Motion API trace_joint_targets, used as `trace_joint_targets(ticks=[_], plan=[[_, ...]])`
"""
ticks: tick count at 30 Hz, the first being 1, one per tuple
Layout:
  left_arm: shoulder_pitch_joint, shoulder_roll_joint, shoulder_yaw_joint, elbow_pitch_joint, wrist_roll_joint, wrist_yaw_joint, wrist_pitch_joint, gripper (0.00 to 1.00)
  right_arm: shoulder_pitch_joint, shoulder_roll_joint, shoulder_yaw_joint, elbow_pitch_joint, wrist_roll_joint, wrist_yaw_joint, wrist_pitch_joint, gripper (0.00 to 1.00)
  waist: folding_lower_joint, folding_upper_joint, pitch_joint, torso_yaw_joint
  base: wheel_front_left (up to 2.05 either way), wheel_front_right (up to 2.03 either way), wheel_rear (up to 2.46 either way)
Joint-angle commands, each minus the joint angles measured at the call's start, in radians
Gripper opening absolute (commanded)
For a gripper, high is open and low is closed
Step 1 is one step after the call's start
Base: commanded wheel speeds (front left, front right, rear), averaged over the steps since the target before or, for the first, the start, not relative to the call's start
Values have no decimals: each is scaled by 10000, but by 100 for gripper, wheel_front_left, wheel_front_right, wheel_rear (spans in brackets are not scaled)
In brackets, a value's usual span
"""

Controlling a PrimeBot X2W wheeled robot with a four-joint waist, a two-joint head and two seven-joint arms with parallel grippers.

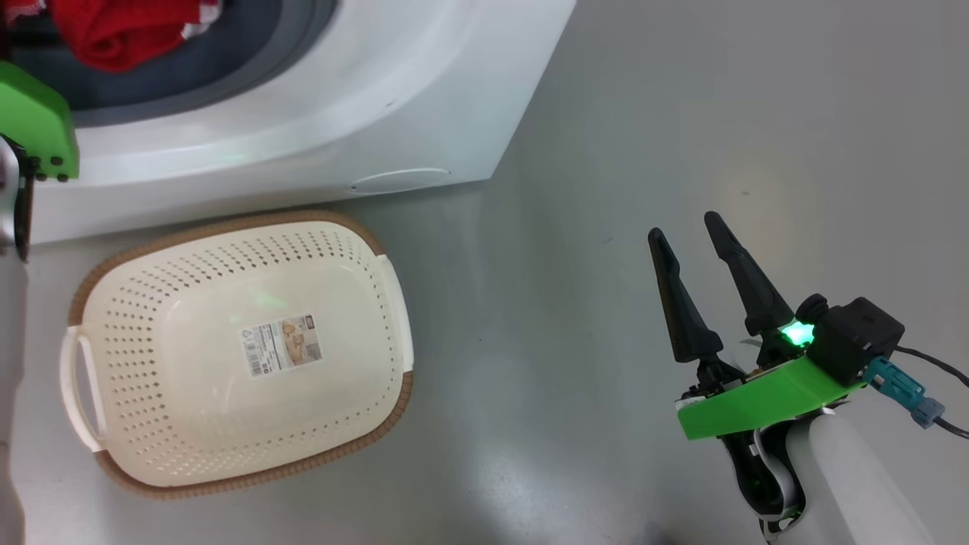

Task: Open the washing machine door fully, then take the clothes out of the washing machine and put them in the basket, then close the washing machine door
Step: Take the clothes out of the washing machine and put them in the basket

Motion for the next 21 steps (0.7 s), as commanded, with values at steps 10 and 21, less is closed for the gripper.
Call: trace_joint_targets(ticks=[10, 21], plan=[[2105, 285, 1195, -3781, -849, 70, -196, 0, 434, -3, 58, -100, -381, 65, -65, 100, 0, 0, -663, 380, 0, 0, 0], [4341, -208, 2034, -6955, -730, 34, -198, 0, 492, -3, -39, 51, -616, 65, -65, 100, 0, 0, -1175, 684, 0, 0, 0]])
